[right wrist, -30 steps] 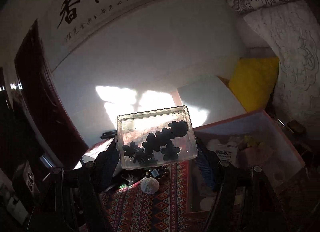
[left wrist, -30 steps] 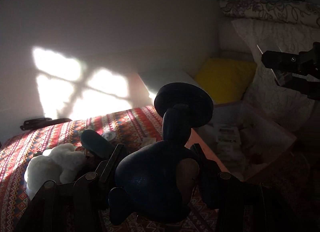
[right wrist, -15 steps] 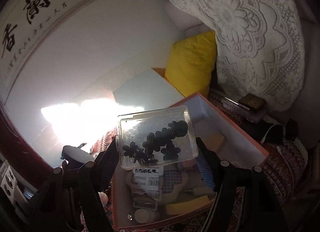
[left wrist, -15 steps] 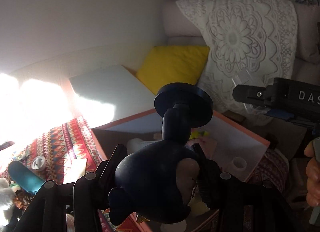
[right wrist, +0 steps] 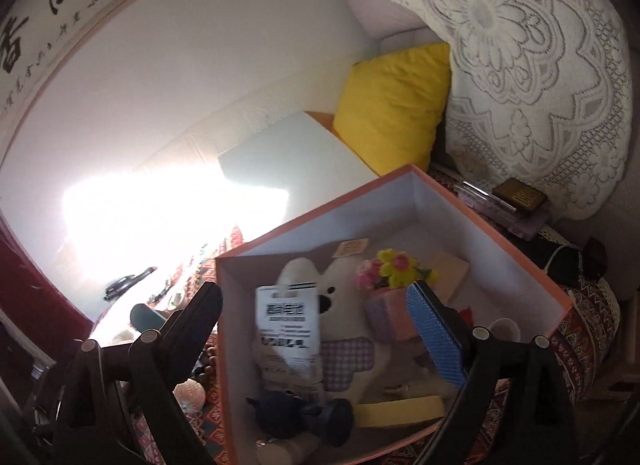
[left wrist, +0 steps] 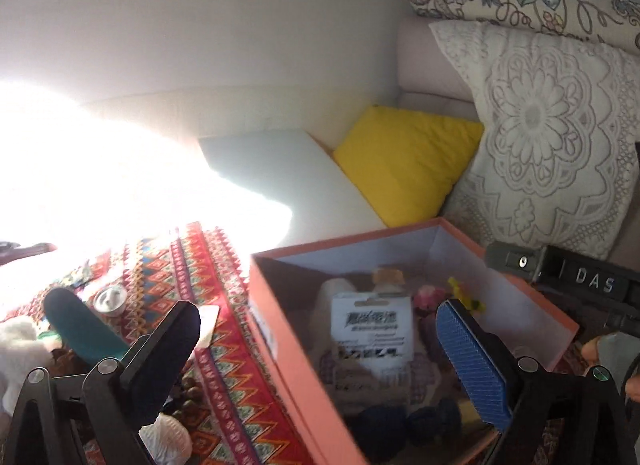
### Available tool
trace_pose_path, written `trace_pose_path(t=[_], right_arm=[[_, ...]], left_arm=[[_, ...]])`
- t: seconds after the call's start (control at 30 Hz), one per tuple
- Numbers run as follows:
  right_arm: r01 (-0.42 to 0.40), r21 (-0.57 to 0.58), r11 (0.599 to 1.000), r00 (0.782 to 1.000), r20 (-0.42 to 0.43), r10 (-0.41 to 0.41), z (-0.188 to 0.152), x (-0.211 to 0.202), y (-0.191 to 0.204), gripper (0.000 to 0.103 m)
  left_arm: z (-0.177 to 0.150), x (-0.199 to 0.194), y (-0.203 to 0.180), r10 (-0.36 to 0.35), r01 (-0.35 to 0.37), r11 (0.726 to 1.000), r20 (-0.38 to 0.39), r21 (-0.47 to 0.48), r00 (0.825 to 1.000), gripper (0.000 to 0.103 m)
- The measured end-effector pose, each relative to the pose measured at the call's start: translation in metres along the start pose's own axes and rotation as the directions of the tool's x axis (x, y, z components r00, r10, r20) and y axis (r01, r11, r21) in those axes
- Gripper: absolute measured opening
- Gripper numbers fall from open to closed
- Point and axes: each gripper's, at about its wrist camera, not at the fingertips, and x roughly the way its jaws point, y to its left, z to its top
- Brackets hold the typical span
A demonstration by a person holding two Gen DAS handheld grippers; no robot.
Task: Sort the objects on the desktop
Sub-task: 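Carry plastic box and blue figurine over the pink box and open both grippers, then grasp the white twine ball with right gripper while left grasps a black glove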
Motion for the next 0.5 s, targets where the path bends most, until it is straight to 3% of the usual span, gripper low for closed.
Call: trace_pose_path(t=[0.2, 0.37, 0.5], right_arm=[[-0.104, -0.168, 0.98, 0.993, -0.066, 0.094, -0.029, 0.018, 0.09, 0.097], [-0.224, -0.273, 0.935, 0.962, -0.216, 0.168, -0.076, 0.055, 0.16, 0.098], [-0.224, -0.319, 0.921, 0.92, -0.382, 0.091, -0.127, 0.111, 0.191, 0.098]], left_arm=[[-0.05, -0.038, 0.068, 0.167, -0.168, 0.985, -0.051, -0.027, 0.985, 0.098], [-0.106, -0.07, 0.146, 0.29, -0.305, 0.946, -0.139, -0.107, 0.947, 0.098], [-0.144, -0.084, 0.203, 0.366, -0.4, 0.904, -0.214, -0.149, 0.906, 0.098]])
